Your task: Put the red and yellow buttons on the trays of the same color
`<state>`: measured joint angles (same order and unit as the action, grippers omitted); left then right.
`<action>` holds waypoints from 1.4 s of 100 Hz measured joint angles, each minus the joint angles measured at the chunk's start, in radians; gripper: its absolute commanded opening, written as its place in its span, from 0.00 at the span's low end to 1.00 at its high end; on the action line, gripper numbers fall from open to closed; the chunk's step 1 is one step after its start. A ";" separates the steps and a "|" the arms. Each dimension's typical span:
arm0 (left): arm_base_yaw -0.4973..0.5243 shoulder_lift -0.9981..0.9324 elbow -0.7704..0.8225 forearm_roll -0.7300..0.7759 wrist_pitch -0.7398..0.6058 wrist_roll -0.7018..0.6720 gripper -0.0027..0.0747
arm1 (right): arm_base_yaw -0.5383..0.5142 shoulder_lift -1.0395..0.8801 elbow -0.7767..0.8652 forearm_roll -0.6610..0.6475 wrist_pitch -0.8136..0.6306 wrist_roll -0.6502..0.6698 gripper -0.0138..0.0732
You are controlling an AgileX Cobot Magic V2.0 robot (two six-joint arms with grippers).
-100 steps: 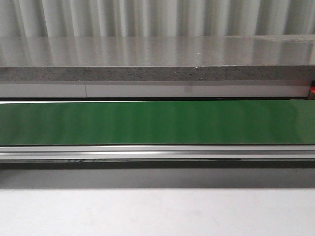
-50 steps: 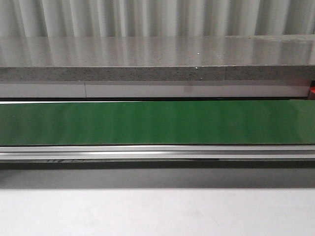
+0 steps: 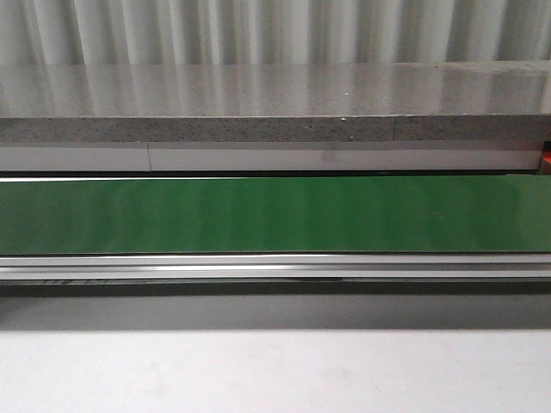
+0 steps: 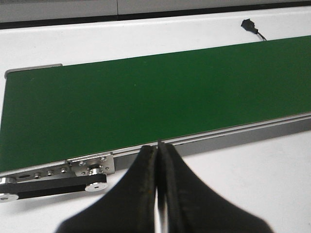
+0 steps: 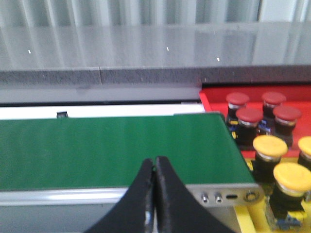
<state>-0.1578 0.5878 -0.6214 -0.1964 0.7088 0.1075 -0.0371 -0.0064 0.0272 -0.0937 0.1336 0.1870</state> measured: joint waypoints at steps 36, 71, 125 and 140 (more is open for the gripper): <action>0.000 0.000 0.000 0.000 0.002 0.000 0.01 | 0.000 -0.002 0.000 0.000 0.009 0.002 0.08; 0.000 0.000 0.000 0.000 0.002 0.000 0.01 | 0.000 -0.002 0.000 0.000 0.007 0.002 0.08; 0.000 -0.047 0.036 0.052 -0.012 -0.003 0.01 | 0.000 -0.002 0.000 0.000 0.007 0.004 0.08; 0.000 -0.128 0.127 0.126 -0.159 -0.095 0.01 | 0.000 -0.002 0.000 0.000 0.007 0.004 0.08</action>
<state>-0.1578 0.4603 -0.4945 -0.0708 0.5498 0.0127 -0.0371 -0.0087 0.0272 -0.0937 0.1407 0.1908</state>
